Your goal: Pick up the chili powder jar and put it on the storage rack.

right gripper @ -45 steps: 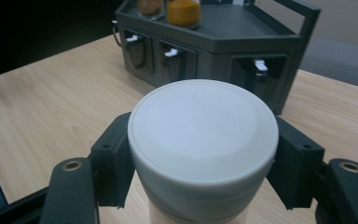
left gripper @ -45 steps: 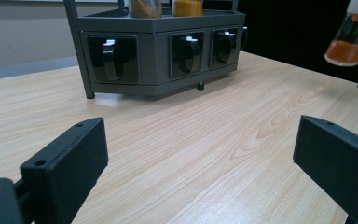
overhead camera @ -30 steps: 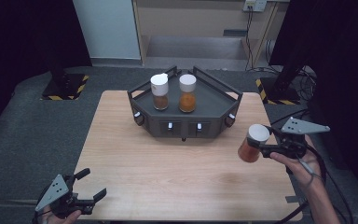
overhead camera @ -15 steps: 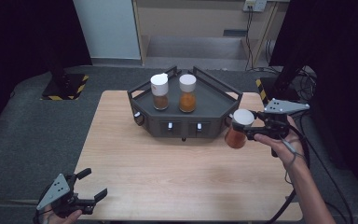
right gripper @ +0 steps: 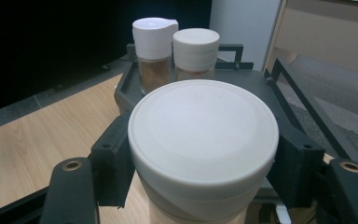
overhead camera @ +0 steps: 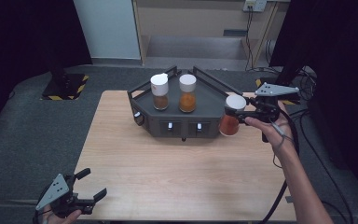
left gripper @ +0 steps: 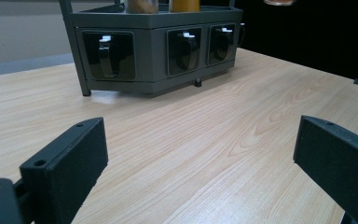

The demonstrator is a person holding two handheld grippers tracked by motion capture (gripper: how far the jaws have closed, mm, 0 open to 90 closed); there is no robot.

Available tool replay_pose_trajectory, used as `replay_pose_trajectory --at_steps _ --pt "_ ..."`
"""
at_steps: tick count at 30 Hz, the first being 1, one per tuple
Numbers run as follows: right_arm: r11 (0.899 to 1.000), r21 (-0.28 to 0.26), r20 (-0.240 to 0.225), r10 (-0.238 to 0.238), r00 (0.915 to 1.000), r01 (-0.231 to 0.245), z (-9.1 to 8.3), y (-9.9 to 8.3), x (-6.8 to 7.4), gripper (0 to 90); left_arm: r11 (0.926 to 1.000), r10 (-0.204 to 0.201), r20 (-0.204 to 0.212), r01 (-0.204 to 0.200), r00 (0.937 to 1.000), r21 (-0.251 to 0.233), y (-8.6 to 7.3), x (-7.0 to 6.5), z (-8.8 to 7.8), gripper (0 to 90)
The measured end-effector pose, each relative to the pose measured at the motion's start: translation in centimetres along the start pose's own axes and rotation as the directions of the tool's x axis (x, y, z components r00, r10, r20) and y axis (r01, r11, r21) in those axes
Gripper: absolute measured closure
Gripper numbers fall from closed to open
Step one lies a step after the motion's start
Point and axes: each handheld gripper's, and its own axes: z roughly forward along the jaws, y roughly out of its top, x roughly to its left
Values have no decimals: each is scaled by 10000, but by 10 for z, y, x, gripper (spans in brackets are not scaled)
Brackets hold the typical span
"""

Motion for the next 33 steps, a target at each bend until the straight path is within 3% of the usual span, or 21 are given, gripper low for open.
replay_pose_trajectory --at_steps 17,25,33 --pt "9998 207 1090 35 9940 -58 52 38 -12 336 10000 -8 -15 8 10000 25 0 0 0 17" --pt "9998 -2 1451 199 9892 -200 77 41 -19 336 10000 -77 -28 77 10000 19 0 1 0 16" --pt "9997 118 1645 204 9862 -226 93 44 -25 337 9999 -117 -33 117 9999 21 -1 2 0 16"
